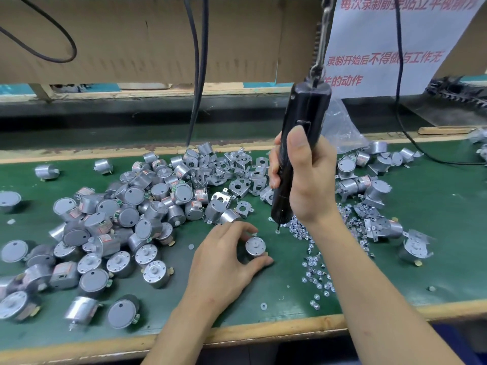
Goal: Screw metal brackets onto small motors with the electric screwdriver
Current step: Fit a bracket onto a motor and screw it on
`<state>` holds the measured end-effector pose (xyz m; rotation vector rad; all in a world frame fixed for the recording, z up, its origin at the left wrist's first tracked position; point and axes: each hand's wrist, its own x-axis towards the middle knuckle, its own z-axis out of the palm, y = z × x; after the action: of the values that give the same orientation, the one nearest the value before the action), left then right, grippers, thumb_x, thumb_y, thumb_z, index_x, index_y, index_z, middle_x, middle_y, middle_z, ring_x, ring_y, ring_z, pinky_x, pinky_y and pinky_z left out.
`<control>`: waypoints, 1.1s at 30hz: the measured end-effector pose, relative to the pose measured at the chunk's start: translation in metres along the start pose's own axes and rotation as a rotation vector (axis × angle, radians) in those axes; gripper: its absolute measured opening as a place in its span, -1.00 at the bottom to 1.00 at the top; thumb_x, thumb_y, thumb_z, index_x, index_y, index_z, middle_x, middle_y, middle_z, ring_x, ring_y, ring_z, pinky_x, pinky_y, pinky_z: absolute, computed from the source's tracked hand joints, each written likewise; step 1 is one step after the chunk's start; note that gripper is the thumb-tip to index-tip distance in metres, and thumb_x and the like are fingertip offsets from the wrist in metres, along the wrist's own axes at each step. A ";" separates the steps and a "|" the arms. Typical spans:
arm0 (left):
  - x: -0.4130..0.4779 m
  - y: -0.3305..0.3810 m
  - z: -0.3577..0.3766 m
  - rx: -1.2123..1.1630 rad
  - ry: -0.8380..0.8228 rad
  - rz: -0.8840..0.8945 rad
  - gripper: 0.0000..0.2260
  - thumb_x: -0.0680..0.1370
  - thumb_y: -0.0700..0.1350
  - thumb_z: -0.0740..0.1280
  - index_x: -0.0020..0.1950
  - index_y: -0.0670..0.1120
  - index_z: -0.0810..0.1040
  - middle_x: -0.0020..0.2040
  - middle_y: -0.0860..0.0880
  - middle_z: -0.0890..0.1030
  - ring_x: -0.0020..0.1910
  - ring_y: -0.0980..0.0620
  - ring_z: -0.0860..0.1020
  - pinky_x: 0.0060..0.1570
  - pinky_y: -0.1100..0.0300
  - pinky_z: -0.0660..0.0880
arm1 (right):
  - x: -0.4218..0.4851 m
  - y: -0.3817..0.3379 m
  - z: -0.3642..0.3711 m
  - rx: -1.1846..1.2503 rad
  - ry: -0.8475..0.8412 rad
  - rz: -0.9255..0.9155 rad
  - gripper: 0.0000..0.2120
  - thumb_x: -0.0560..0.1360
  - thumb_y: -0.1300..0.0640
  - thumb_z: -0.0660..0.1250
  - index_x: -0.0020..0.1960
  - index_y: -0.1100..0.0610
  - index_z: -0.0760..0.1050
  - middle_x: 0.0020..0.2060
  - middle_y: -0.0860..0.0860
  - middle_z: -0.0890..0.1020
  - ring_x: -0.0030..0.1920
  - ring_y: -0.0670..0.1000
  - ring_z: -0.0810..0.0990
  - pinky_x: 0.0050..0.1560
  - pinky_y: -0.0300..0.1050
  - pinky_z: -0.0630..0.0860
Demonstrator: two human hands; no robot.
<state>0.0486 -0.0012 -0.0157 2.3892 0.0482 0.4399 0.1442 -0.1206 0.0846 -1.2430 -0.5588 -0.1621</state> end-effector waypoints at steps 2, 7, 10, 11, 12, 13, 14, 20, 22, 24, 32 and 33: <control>0.001 0.001 0.000 0.010 0.005 -0.009 -0.56 0.28 0.28 0.52 0.06 0.20 0.52 -0.11 0.30 0.50 -0.06 0.22 0.48 -0.08 0.15 0.52 | -0.004 0.005 0.000 -0.015 0.011 0.015 -0.36 0.40 -0.46 0.36 -0.19 0.16 0.41 -0.47 0.01 0.48 -0.53 0.03 0.42 -0.45 -0.14 0.38; -0.002 0.006 0.000 0.058 0.023 -0.008 -0.49 0.27 0.43 0.41 0.09 0.19 0.50 -0.09 0.28 0.48 -0.03 0.23 0.47 -0.09 0.22 0.48 | -0.003 0.010 -0.001 -0.030 0.027 -0.001 -0.38 0.42 -0.45 0.36 -0.23 0.14 0.39 -0.48 0.02 0.48 -0.53 0.02 0.42 -0.45 -0.15 0.37; 0.005 0.007 -0.005 0.083 0.195 0.051 -0.60 0.44 0.32 0.35 0.07 0.04 0.57 -0.08 0.19 0.52 -0.04 0.10 0.47 -0.05 0.21 0.43 | -0.004 0.011 -0.002 -0.018 0.038 -0.010 -0.39 0.42 -0.46 0.35 -0.22 0.12 0.41 -0.49 0.01 0.48 -0.54 0.00 0.42 -0.44 -0.17 0.37; 0.012 0.005 -0.008 0.136 0.249 0.079 -0.67 0.49 0.22 0.36 0.04 -0.01 0.60 -0.09 0.11 0.55 -0.04 0.02 0.47 -0.03 0.15 0.42 | -0.005 0.011 -0.002 -0.017 0.043 -0.012 -0.40 0.41 -0.46 0.35 -0.22 0.11 0.42 -0.50 0.01 0.47 -0.54 0.00 0.42 -0.44 -0.17 0.37; 0.021 0.003 -0.011 0.211 0.281 0.098 -0.73 0.51 0.14 0.39 0.01 -0.04 0.62 -0.10 0.04 0.57 -0.04 -0.05 0.47 -0.01 0.09 0.43 | -0.005 0.011 -0.002 -0.016 0.046 -0.014 -0.40 0.41 -0.47 0.35 -0.21 0.10 0.42 -0.49 0.01 0.47 -0.54 0.00 0.42 -0.44 -0.17 0.37; 0.031 0.002 -0.014 0.296 0.285 0.104 -0.77 0.51 0.10 0.41 -0.01 -0.05 0.65 -0.10 0.00 0.58 -0.04 -0.11 0.47 0.00 0.05 0.43 | -0.005 0.011 -0.002 -0.013 0.047 -0.013 -0.40 0.41 -0.46 0.36 -0.20 0.11 0.42 -0.49 0.01 0.47 -0.54 0.00 0.41 -0.44 -0.17 0.37; 0.040 0.003 -0.016 0.382 0.259 0.095 -0.77 0.51 0.10 0.42 -0.01 -0.04 0.66 -0.09 -0.02 0.59 -0.03 -0.14 0.46 0.00 0.03 0.43 | -0.005 0.010 -0.001 -0.006 0.049 -0.011 -0.39 0.40 -0.46 0.36 -0.19 0.12 0.42 -0.49 0.00 0.46 -0.54 0.00 0.41 -0.45 -0.18 0.36; 0.068 0.014 0.002 0.638 0.002 -0.046 -0.69 0.54 0.26 0.29 0.08 0.11 0.65 0.06 0.06 0.56 0.14 -0.09 0.35 0.03 0.01 0.24 | -0.005 0.010 -0.002 0.016 0.058 -0.006 -0.34 0.39 -0.46 0.39 -0.17 0.18 0.41 -0.48 0.01 0.47 -0.53 0.02 0.41 -0.45 -0.16 0.37; 0.071 0.014 0.002 0.606 0.034 -0.040 -0.77 0.58 0.18 0.29 0.06 0.12 0.67 0.04 0.07 0.58 0.12 -0.08 0.34 -0.02 0.03 0.18 | -0.006 0.010 -0.004 0.030 0.062 -0.014 -0.34 0.39 -0.45 0.39 -0.16 0.18 0.41 -0.48 -0.01 0.47 -0.53 0.00 0.41 -0.46 -0.17 0.37; 0.070 0.015 -0.007 0.495 0.120 0.012 -0.85 0.58 0.08 0.35 -0.03 0.10 0.70 -0.05 0.07 0.59 0.05 -0.08 0.35 -0.11 0.07 0.14 | -0.008 0.010 -0.004 0.046 0.056 -0.027 -0.37 0.40 -0.44 0.39 -0.15 0.17 0.41 -0.47 -0.03 0.47 -0.53 -0.01 0.41 -0.45 -0.18 0.37; 0.021 0.001 -0.044 0.305 0.116 0.260 -0.76 0.57 -0.01 0.30 -0.03 -0.10 0.71 -0.19 -0.06 0.52 -0.20 -0.10 0.50 -0.26 0.06 0.48 | -0.009 0.013 -0.002 0.017 0.048 -0.025 -0.37 0.41 -0.42 0.40 -0.21 0.17 0.38 -0.47 0.05 0.45 -0.51 0.02 0.40 -0.45 -0.16 0.37; 0.012 -0.002 -0.045 0.303 0.117 0.263 -0.78 0.58 -0.03 0.31 -0.03 -0.10 0.71 -0.18 -0.06 0.54 -0.21 -0.11 0.53 -0.25 0.08 0.50 | -0.009 0.014 -0.002 0.010 0.045 -0.029 -0.39 0.41 -0.41 0.39 -0.21 0.16 0.38 -0.46 0.06 0.45 -0.51 0.02 0.40 -0.45 -0.16 0.37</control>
<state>0.0454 0.0303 0.0177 2.6762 -0.1589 0.7413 0.1430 -0.1198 0.0683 -1.2189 -0.5378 -0.2110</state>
